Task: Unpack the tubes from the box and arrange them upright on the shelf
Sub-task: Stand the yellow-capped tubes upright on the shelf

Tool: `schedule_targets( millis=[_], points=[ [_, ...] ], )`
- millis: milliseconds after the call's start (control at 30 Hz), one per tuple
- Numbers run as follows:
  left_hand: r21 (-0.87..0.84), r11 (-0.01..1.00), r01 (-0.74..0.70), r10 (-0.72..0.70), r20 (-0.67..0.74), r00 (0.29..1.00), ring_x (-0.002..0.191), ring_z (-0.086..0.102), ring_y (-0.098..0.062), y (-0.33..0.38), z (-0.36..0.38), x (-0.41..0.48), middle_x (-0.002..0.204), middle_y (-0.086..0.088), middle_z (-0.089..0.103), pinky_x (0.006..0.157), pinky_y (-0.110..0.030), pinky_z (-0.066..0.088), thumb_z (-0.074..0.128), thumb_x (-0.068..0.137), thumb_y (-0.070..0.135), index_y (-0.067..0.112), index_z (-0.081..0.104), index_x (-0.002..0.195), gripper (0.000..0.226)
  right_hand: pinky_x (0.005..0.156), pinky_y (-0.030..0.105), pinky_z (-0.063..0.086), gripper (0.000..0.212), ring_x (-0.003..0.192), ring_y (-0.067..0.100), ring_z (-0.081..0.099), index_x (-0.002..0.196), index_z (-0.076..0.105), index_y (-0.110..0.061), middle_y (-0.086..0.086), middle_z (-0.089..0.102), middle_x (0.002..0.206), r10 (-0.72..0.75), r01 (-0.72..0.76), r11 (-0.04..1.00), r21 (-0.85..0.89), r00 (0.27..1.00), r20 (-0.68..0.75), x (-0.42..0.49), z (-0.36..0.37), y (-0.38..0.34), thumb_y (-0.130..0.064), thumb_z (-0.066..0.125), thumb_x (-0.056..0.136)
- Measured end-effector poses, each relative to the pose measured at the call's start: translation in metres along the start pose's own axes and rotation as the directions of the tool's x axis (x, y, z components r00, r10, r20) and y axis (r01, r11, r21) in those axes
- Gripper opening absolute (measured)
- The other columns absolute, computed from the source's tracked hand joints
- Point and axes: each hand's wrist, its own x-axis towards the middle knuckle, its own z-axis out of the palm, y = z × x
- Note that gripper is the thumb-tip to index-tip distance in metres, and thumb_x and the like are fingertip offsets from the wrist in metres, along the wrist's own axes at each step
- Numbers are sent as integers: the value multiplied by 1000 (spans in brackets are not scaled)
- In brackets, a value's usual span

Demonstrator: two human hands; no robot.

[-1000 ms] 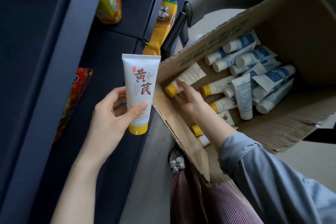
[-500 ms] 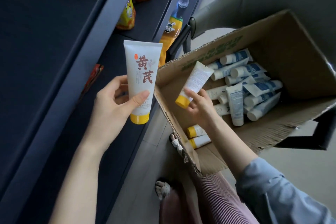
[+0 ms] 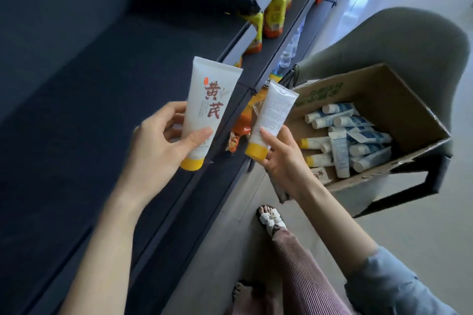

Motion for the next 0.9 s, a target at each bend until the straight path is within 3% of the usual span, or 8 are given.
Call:
schedule_targets(
  millis=[133, 300, 467, 700, 900],
  points=[
    [24, 997, -80, 82, -101, 992, 91, 67, -4, 42, -55, -57, 102, 19, 70, 70, -12, 51, 72, 73, 40, 36, 64, 101, 30, 85, 38, 54, 38, 98, 15, 67, 120, 52, -22, 0, 69, 110, -43, 49, 998, -44, 990, 131, -42, 54, -7, -18, 60, 83],
    [52, 988, -147, 156, -252, 955, 92, 67, -3, 94, -112, -118, 102, 20, 70, 71, -12, 52, 71, 72, 39, 36, 64, 101, 30, 73, 27, 55, 40, 95, 14, 61, 125, 51, -22, 1, 64, 107, -55, 43, 998, 46, 954, 294, -84, 117, -20, -25, 54, 85],
    [51, 974, -219, 221, -385, 896, 90, 67, -2, 140, -148, -170, 101, 19, 70, 70, -10, 50, 71, 72, 35, 33, 64, 100, 29, 72, 31, 58, 52, 86, 19, 69, 130, 45, -20, 6, 70, 100, -19, -17, 996, 82, 911, 412, -119, 173, -35, -33, 57, 81],
    [90, 950, -298, 299, -535, 791, 94, 67, -3, 192, -192, -222, 103, 17, 70, 70, -9, 50, 71, 71, 37, 35, 64, 100, 30, 76, 32, 56, 57, 95, 21, 68, 132, 46, -27, 6, 69, 109, -19, 55, 998, -40, 783, 621, -151, 245, -65, -41, 64, 80],
    [149, 945, -292, 316, -647, 694, 96, 67, -2, 208, -222, -242, 106, 17, 70, 73, -9, 50, 70, 75, 28, 35, 65, 104, 31, 81, 35, 55, 36, 99, 19, 67, 123, 59, -30, 5, 68, 106, 114, -2, 988, -152, 670, 734, -147, 300, -89, -40, 50, 90]
  ],
)
